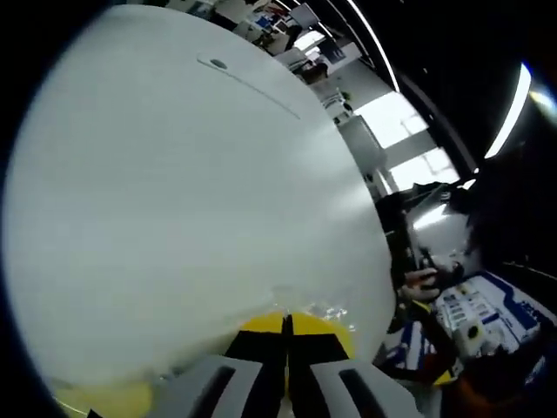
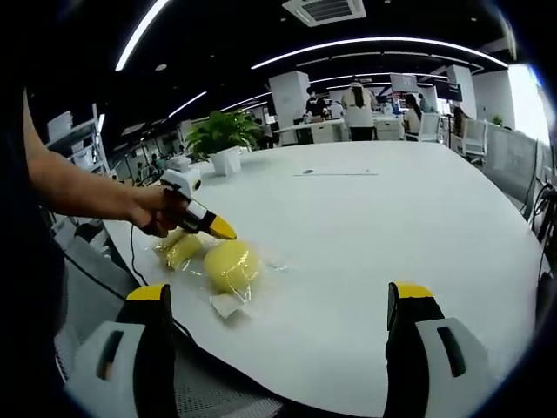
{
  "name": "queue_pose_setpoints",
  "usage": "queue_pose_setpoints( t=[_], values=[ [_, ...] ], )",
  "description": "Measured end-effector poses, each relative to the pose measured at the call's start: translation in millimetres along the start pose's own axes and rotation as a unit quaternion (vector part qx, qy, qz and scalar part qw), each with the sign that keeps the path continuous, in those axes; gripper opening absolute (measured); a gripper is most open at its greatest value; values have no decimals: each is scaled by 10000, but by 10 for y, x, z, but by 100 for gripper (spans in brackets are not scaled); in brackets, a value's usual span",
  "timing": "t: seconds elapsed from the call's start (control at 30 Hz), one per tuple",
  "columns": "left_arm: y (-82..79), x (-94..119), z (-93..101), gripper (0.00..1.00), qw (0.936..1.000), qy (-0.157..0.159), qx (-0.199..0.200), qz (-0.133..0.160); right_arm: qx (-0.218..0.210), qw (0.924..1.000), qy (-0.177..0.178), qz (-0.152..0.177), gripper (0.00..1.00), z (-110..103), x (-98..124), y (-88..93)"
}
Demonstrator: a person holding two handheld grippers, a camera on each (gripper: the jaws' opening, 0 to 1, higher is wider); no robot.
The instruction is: Compare the silicone blocks by pressing each to a similar depth, holding the contact briefly, and releasing to observe deformation and rebound differences across the visible hardness samples.
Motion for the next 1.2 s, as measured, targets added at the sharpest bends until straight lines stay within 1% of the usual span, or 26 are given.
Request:
queue_pose_setpoints(
  t=[0.07, 0.13, 0.2, 0.27, 0.4, 0.5, 0.53, 0.6, 0.67, 0.8, 0.87, 0.9, 1.03, 1.13, 1.2],
  values=[
    [-23, 16, 35, 0, 10000, 67, 19, 62, 15, 10000, -5, 23, 96, -2, 7, -17],
    [-65, 31, 108, 0, 9996, 198, 12, 199, 15, 10000, -2, 25, 96, -5, 13, -18],
    [-129, 48, 201, 0, 9988, 338, -100, 347, 20, 10000, -6, 14, 96, 1, 12, -10],
    [-194, 65, 269, 0, 9983, 351, -267, 394, 25, 10000, -7, 11, 96, -13, 12, -11],
    [-303, 113, 429, 0, 9960, 538, -468, 535, 30, 10000, -29, 4, 96, -26, 1, -1],
    [-364, 150, 502, 0, 9943, 548, -665, 623, 27, 10000, -31, 30, 96, -21, -1, -18],
    [-399, 180, 550, 0, 9933, 509, -780, 684, 23, 10000, -27, 39, 96, -18, 0, -25],
    [-461, 220, 623, 0, 9907, 530, -978, 787, 33, 10000, -20, 61, 96, -11, 3, -45],
    [-515, 255, 691, 0, 9888, 558, -1092, 856, 29, 10000, -15, 69, 96, -5, 6, -60],
    [-582, 303, 770, 0, 9854, 595, -1306, 912, 17, 10000, -2, 89, 96, 8, 2, -70],
    [-603, 321, 789, 0, 9826, 575, -1494, 941, 10, 9999, 8, 103, 96, 15, 2, -72],
    [-613, 335, 801, 0, 9802, 533, -1652, 951, -6, 9999, 6, 111, 96, 15, 0, -73],
    [-642, 375, 859, 0, 9751, 540, -1916, 982, -24, 9999, 1, 133, 96, 8, 1, -78],
    [-708, 441, 931, 0, 9686, 563, -2159, 1093, -10, 9999, 7, 132, 96, 1, 3, -82],
    [-751, 481, 997, 0, 9616, 593, -2427, 1137, -9, 9999, 8, 132, 96, 3, 1, -85]
  ],
)
Point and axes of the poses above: the point that each gripper's makers call its tool centre point, and the gripper's own axes: x roughly backward along the fingers, z roughly to its right, y roughly out of its underside, the point moved 7 cm from there along x, roughly backward along the fingers, and after that the axes turned 12 degrees about -x, right-handed, at the moved point
